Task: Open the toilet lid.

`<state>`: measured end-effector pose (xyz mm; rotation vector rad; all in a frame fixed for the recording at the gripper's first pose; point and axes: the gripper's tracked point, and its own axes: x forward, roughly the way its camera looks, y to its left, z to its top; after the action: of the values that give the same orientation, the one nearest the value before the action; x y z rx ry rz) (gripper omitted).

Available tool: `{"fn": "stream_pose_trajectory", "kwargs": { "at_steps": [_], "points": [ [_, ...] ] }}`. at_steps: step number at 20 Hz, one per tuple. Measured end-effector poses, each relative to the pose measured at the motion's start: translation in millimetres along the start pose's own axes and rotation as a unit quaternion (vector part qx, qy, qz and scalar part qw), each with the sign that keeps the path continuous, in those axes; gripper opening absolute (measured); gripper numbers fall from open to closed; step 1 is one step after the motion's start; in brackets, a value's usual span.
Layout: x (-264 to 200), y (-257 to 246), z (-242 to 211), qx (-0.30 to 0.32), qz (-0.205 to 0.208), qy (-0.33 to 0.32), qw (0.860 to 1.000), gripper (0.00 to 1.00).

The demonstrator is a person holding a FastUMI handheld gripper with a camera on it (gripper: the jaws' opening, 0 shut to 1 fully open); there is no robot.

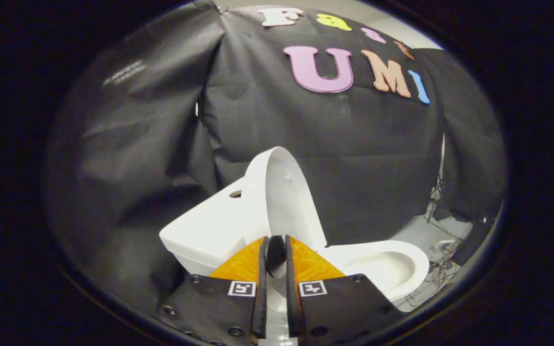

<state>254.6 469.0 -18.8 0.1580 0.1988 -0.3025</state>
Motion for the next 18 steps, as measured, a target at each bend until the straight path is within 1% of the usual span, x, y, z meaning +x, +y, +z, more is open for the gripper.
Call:
{"fn": "stream_pose_trajectory", "kwargs": {
  "at_steps": [1, 3, 4, 6, 10, 12, 14, 16, 18],
  "points": [
    [0, 5, -2, 0.01, 0.015, -0.002, 1.0, 0.18],
    [-7, 16, 0, 0.024, 0.049, 0.001, 0.999, 0.36],
    [-12, 20, 6, 0.018, 0.067, -0.004, 0.998, 0.45],
    [-22, 21, 18, -0.009, 0.09, -0.018, 0.996, 0.63],
    [-38, 19, 25, -0.052, 0.127, -0.015, 0.99, 0.98],
    [-49, 12, 21, -0.065, 0.131, -0.005, 0.989, 0.99],
    [-63, 9, 22, -0.06, 0.149, -0.004, 0.987, 0.99],
    [-77, 4, 28, -0.074, 0.163, -0.007, 0.984, 0.99],
    [-90, -4, 30, -0.075, 0.181, -0.005, 0.981, 0.99]
  ]
}}
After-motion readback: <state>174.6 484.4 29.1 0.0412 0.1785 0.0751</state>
